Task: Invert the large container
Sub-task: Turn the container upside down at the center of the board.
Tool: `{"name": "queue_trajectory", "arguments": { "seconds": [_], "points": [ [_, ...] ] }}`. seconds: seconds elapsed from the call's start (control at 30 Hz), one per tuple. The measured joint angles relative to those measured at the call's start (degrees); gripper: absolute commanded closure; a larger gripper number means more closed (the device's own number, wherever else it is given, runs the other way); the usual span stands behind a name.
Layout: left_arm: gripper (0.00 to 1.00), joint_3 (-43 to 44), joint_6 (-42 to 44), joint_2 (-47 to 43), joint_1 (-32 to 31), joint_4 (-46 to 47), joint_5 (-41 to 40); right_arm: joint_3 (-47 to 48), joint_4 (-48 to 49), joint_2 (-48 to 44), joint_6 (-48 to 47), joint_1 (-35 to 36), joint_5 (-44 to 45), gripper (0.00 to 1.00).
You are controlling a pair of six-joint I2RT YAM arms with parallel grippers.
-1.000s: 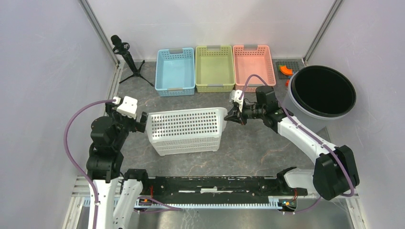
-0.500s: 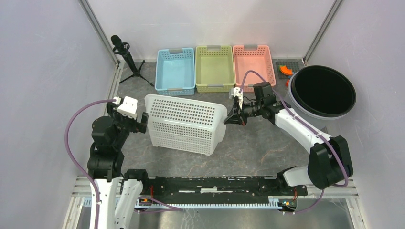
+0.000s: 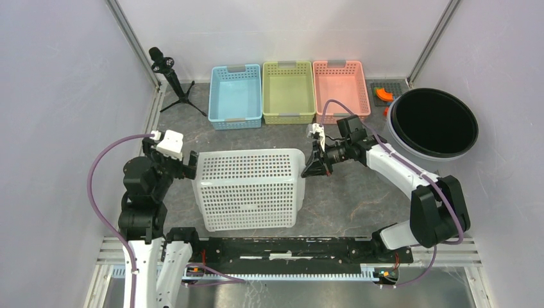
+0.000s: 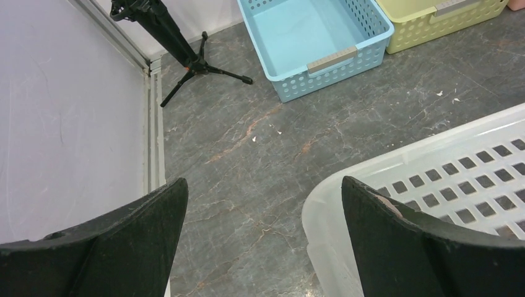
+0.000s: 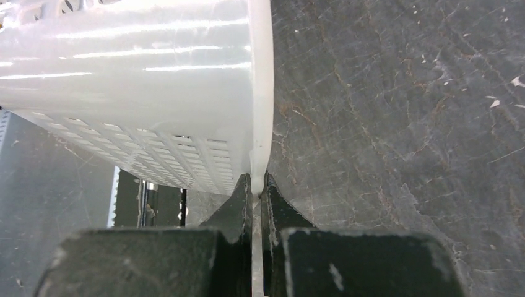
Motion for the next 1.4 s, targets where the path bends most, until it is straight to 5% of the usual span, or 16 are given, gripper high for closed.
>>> {"name": "queue_trajectory", "arguments": {
  "seconds": [1.4],
  "points": [
    [0.0, -1.9, -0.3, -1.3, 1.5, 0.0, 3.2, 0.0, 0.8, 11.6, 14.2, -1.4, 4.2, 0.98]
  ]
}}
